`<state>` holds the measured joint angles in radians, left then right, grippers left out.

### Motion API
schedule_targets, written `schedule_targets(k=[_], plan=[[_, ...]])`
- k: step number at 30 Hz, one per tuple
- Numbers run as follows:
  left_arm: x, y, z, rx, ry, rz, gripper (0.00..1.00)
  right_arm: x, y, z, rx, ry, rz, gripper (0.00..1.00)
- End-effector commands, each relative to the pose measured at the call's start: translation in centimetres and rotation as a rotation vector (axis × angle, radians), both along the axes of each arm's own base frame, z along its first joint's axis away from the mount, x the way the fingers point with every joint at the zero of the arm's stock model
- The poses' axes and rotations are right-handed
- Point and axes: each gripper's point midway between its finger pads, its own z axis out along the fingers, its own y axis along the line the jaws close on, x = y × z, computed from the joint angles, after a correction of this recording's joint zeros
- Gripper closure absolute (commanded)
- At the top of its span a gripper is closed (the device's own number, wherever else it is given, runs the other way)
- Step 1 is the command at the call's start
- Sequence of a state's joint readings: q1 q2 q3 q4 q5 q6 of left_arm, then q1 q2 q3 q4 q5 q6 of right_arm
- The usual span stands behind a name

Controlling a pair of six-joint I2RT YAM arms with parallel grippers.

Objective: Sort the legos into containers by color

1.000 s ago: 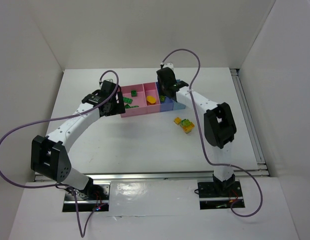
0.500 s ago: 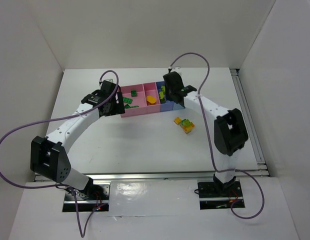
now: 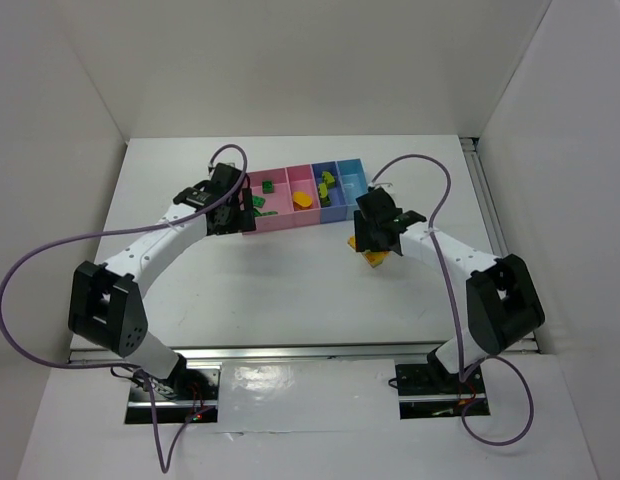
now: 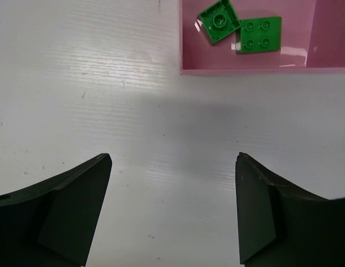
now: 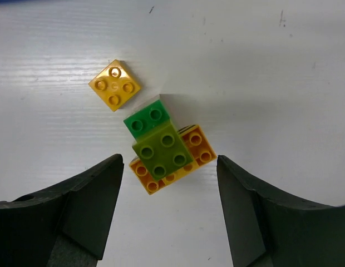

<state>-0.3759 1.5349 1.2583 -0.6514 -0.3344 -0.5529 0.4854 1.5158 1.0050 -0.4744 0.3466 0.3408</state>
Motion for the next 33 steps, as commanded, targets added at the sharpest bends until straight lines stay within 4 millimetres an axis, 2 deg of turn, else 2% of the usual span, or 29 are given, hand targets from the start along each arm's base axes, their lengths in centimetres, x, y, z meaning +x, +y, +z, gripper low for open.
schedule_targets(k=[1, 8, 16, 19, 20, 21, 23, 24, 27, 28, 29, 30, 31, 32, 33], plan=[[1.1, -1.0, 1.2, -0.020, -0.032, -0.018, 0.09, 0.3, 0.7, -0.1, -0.004, 0.004, 0.077, 0.26], [1.0, -1.4, 1.2, -0.020, -0.032, -0.027, 0.09, 2.1, 1.0, 0.0, -0.052, -0.012, 0.117, 0.41], [1.0, -1.4, 1.2, -0.020, -0.032, -0.027, 0.09, 2.0, 1.2, -0.4, -0.057, 0.008, 0.131, 0.54], [1.2, -1.4, 1.6, -0.018, -0.040, -0.034, 0.09, 2.0, 1.4, 0.2, -0.054, -0.004, 0.127, 0.66], [1.1, -1.8, 1.5, -0.031, -0.031, -0.059, 0.09, 2.0, 1.4, 0.7, -0.049, -0.016, 0.127, 0.74], [1.2, -3.7, 2.4, -0.124, -0.030, -0.135, 0.09, 2.0, 1.4, 0.9, -0.045, -0.012, 0.120, 0.77], [1.6, -5.6, 2.9, -0.190, -0.029, -0.252, 0.08, 2.1, 1.9, 2.3, -0.012, -0.044, 0.132, 0.85], [1.1, -7.7, 3.6, -0.281, -0.023, -0.352, 0.08, 2.1, 2.2, 2.9, 0.006, -0.049, 0.141, 0.85], [0.7, -10.9, 5.1, -0.393, -0.051, -0.553, 0.08, 1.3, 5.1, 5.0, 0.144, -0.050, 0.253, 0.87], [-0.2, -12.4, 5.5, -0.463, -0.034, -0.646, 0.08, 1.3, 5.9, 5.9, 0.186, -0.062, 0.310, 0.87], [-0.6, -13.1, 5.6, -0.498, -0.028, -0.691, 0.08, 0.1, 7.8, 7.1, 0.286, -0.050, 0.396, 0.87], [-0.9, -13.9, 5.8, -0.534, -0.017, -0.737, 0.08, -0.3, 8.8, 7.8, 0.336, -0.055, 0.439, 0.87], [-2.0, -15.2, 6.9, -0.620, -0.023, -0.834, 0.14, -0.8, 9.7, 8.8, 0.378, -0.060, 0.495, 0.87], [-2.4, -15.5, 6.9, -0.653, -0.016, -0.890, 0.15, -1.7, 10.9, 9.6, 0.454, -0.039, 0.560, 0.87], [-3.0, -16.1, 7.2, -0.694, -0.017, -0.951, 0.16, -2.0, 11.3, 10.1, 0.488, -0.029, 0.595, 0.87]])
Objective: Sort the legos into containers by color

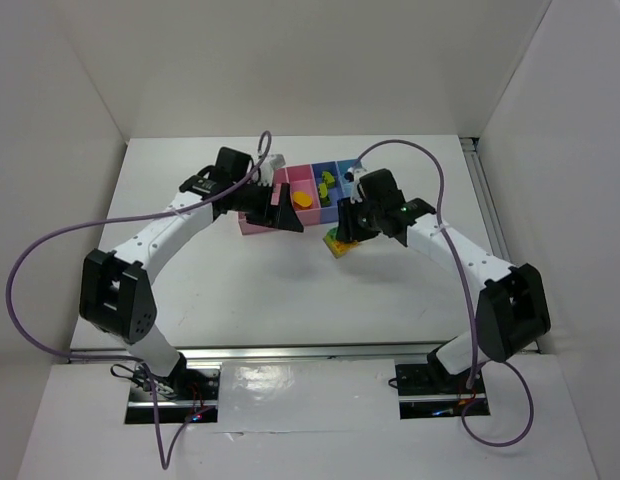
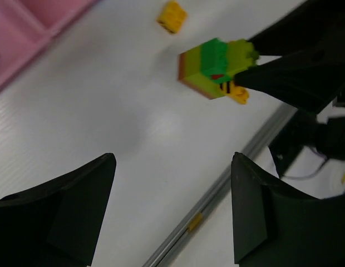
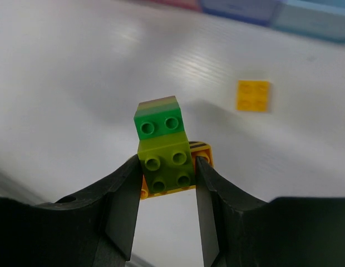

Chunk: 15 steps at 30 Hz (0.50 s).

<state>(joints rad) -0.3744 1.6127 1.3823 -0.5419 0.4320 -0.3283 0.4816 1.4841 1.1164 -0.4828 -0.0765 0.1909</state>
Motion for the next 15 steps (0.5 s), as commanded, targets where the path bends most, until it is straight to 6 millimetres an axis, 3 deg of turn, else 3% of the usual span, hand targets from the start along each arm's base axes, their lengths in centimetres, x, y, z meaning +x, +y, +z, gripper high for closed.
schedule_targets(k=[1, 3, 7, 9, 15], plan=[[-2.9, -3.9, 3.0, -0.274, -0.012, -0.356, 0.16, -2.1, 4.7, 6.4, 0.257, -0.024, 0.266, 0.87], [-3.5, -3.9, 3.3, -0.317, -0.023, -0.427, 0.16, -3.5, 5.9, 7.8, 0.348, -0.001, 0.367, 0.87], [-4.9, -3.9, 2.9, -0.384, -0.014, -0.514, 0.12, -5.3, 6.5, 9.5, 0.464, 0.027, 0.487, 0.87], [-5.2, -3.6, 3.7, -0.398, -0.056, -0.541, 0.12, -6.1, 6.4, 10.0, 0.524, 0.052, 0.538, 0.87], [-6.3, -3.6, 3.1, -0.430, -0.049, -0.588, 0.12, -6.8, 6.4, 11.1, 0.622, 0.069, 0.611, 0.87]])
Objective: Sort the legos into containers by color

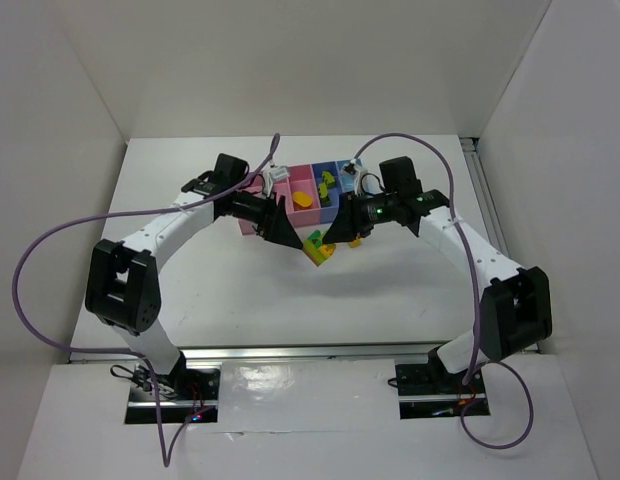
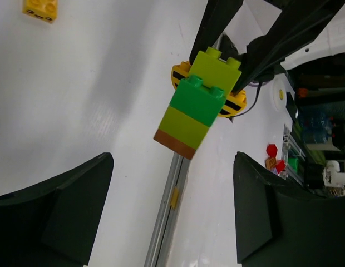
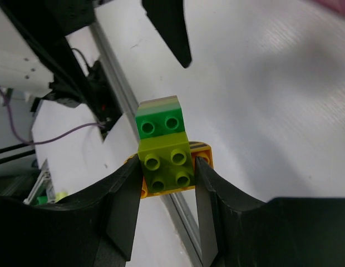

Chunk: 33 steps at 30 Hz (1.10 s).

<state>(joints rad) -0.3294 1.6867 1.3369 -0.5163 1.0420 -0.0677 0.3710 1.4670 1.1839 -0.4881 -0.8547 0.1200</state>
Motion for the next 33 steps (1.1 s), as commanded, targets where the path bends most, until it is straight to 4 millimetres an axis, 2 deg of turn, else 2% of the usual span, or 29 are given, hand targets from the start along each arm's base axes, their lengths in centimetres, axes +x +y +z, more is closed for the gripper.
schedule_targets(k=[1, 2, 10, 13, 14, 16, 21, 23, 25, 28, 29, 31, 33], plan=[[-1.3, -0.2, 1.4, -0.095, -0.055, -0.092, 0.12, -1.9, 0.8, 3.5, 0.142, -0.032, 0.138, 0.87], [-1.2, -0.3, 1.0, -0.092, -0.044, -0.092, 0.12, -1.9, 0.8, 3.4, 0.142, -0.032, 0.138, 0.86], [-1.4, -2.1, 2.4, -0.131, -0.078, -0.129, 0.12, -1.6, 1.1, 3.3, 0.145, -0.012, 0.146, 0.86], [-1.8, -2.8, 3.0, -0.137, -0.085, -0.146, 0.20, -1.5, 1.1, 3.4, 0.148, -0.012, 0.143, 0.84], [-1.7, -2.8, 2.8, -0.134, -0.065, -0.142, 0.27, -1.2, 1.1, 3.3, 0.142, -0.024, 0.133, 0.84], [-1.6, -2.9, 2.3, -0.130, -0.053, -0.141, 0.34, -1.1, 1.2, 3.0, 0.140, -0.015, 0.133, 0.84], [-1.4, -3.3, 2.3, -0.125, -0.046, -0.139, 0.35, -1.1, 1.2, 2.8, 0.143, -0.004, 0.139, 0.84], [-1.2, -3.3, 2.3, -0.122, -0.042, -0.127, 0.39, -1.1, 1.2, 2.8, 0.143, -0.004, 0.139, 0.84], [-1.0, -3.4, 2.3, -0.119, -0.043, -0.116, 0.46, -1.0, 1.3, 2.5, 0.140, 0.005, 0.138, 0.84], [-0.7, -3.6, 3.1, -0.134, -0.058, -0.121, 0.65, -0.6, 1.2, 2.3, 0.124, 0.008, 0.114, 0.84], [-0.8, -3.6, 3.1, -0.133, -0.049, -0.118, 0.79, -0.3, 1.2, 2.3, 0.120, 0.004, 0.100, 0.84], [-0.6, -3.5, 2.8, -0.116, -0.045, -0.104, 0.99, 0.6, 0.9, 1.6, 0.078, 0.001, 0.041, 0.84], [-0.7, -3.3, 1.8, -0.096, -0.027, -0.102, 1.00, 1.9, 0.6, 1.4, 0.051, -0.001, -0.048, 0.84]])
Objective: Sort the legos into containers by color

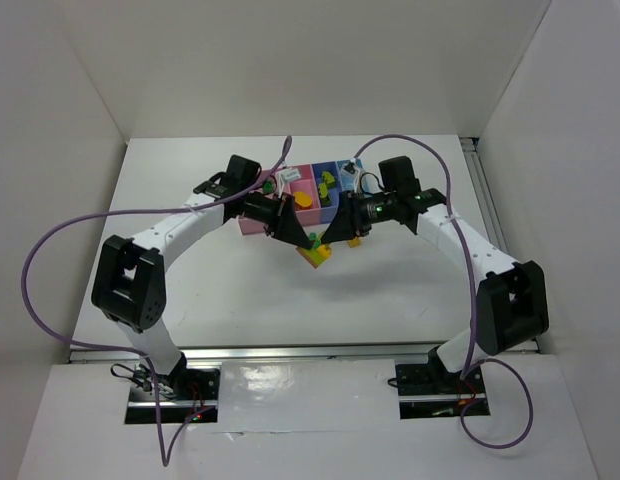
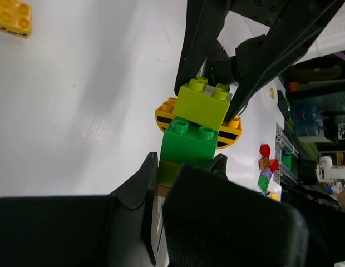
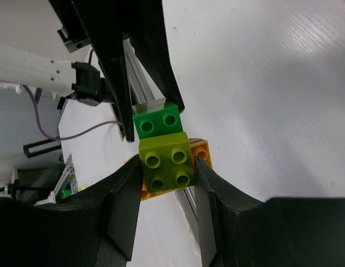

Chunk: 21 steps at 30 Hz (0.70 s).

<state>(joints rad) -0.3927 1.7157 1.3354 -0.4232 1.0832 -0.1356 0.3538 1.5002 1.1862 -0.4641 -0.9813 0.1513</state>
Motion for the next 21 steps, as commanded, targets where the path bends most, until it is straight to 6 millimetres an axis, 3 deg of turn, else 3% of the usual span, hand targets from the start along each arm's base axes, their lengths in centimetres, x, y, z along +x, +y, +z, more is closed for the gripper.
schedule_targets(k=[1, 4, 9, 12, 13, 14, 16, 17, 18, 19, 20, 21], plan=[[0.1, -0.3, 1.1, -0.038, -0.026, -0.030, 1.00, 3.1, 0.1, 0.5, -0.043, -0.056, -0.134, 0.84], [0.7, 0.9, -0.7, -0.006, 0.015, 0.012, 1.00, 4.9, 0.0, 0.2, -0.059, -0.051, -0.226, 0.84], [2.3, 3.1, -2.5, 0.073, 0.047, 0.123, 1.00, 8.8, -0.1, 1.5, -0.059, -0.113, -0.401, 0.84], [3.5, 4.4, -3.6, 0.141, 0.043, 0.195, 1.00, 13.3, -2.8, -0.6, -0.218, -0.094, -0.657, 0.84], [4.1, 5.1, -3.9, 0.159, 0.058, 0.234, 1.00, 15.0, -3.9, -0.1, -0.261, -0.100, -0.755, 0.84], [4.3, 5.2, -4.1, 0.174, 0.052, 0.247, 1.00, 16.1, -4.2, -2.0, -0.315, -0.076, -0.782, 0.83], [4.6, 6.1, -4.3, 0.186, 0.066, 0.281, 1.00, 18.3, -4.3, -2.0, -0.350, -0.083, -0.823, 0.83], [4.5, 6.3, -4.4, 0.195, 0.061, 0.290, 1.00, 19.5, -4.6, -4.7, -0.415, -0.052, -0.845, 0.83], [4.7, 6.4, -4.6, 0.211, 0.064, 0.307, 1.00, 20.9, -4.4, -3.8, -0.412, -0.081, -0.854, 0.83], [4.6, 6.6, -4.5, 0.218, 0.055, 0.315, 1.00, 21.5, -4.0, -4.2, -0.430, -0.097, -0.853, 0.83], [4.5, 6.8, -4.2, 0.226, 0.054, 0.329, 1.00, 22.1, -4.2, -4.8, -0.466, -0.110, -0.885, 0.83], [4.6, 6.9, -4.3, 0.234, 0.051, 0.336, 1.00, 22.8, -4.3, -6.5, -0.502, -0.104, -0.884, 0.83]])
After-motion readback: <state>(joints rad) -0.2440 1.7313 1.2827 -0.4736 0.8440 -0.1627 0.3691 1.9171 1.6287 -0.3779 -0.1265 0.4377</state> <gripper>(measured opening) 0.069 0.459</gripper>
